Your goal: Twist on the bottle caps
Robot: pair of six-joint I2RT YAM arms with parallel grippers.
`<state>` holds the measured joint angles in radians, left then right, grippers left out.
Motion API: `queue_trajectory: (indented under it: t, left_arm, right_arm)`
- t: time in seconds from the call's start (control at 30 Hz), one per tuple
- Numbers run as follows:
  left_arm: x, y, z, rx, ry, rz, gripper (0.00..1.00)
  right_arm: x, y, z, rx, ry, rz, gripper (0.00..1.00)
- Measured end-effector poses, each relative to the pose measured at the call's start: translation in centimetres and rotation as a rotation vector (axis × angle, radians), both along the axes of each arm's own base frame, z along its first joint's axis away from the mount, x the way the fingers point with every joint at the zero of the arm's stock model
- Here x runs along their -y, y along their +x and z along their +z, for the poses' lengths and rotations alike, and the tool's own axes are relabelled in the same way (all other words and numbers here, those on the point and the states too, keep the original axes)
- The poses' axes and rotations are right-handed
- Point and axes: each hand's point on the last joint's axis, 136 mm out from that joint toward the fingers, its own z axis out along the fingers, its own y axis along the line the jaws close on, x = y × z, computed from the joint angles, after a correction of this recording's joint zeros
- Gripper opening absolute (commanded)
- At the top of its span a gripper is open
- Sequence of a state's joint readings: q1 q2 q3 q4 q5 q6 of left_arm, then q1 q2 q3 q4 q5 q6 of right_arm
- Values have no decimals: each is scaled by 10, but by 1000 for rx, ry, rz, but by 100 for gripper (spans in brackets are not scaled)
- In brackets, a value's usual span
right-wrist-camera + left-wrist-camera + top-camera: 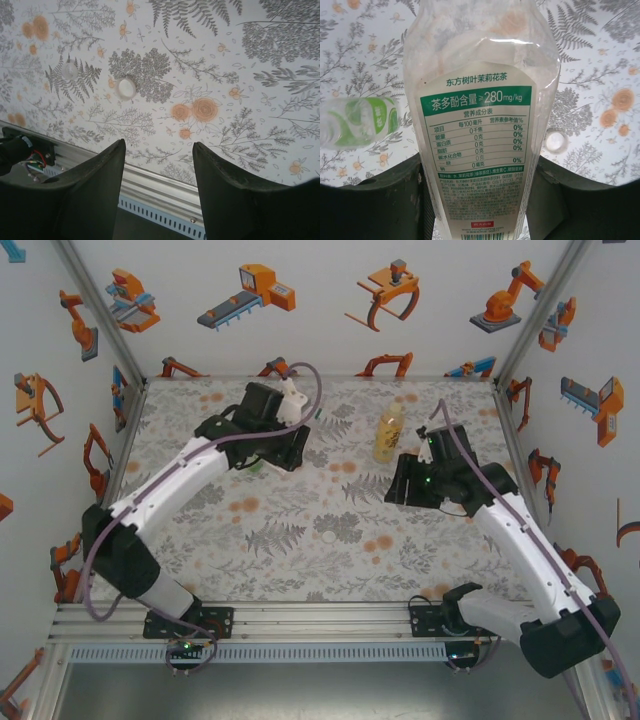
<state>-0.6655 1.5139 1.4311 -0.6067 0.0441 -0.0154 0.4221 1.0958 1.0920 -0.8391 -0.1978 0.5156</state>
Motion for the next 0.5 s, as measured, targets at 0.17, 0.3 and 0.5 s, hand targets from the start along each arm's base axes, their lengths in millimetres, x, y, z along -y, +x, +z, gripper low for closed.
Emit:
queue_trajectory:
  t: [0.17, 0.3, 0.5]
  left_arm:
    - [-23, -26, 30, 63, -88, 15, 10]
    - [-36, -48, 53, 107, -171, -1, 2]
    - [-44, -94, 79, 163, -304, -105, 0]
  right_arm:
    - [-27, -6, -18, -55, -27, 55, 52]
    - [-49, -12, -41, -114, -80, 100, 52]
    - [-87, -19, -64, -135, -173, 188, 52]
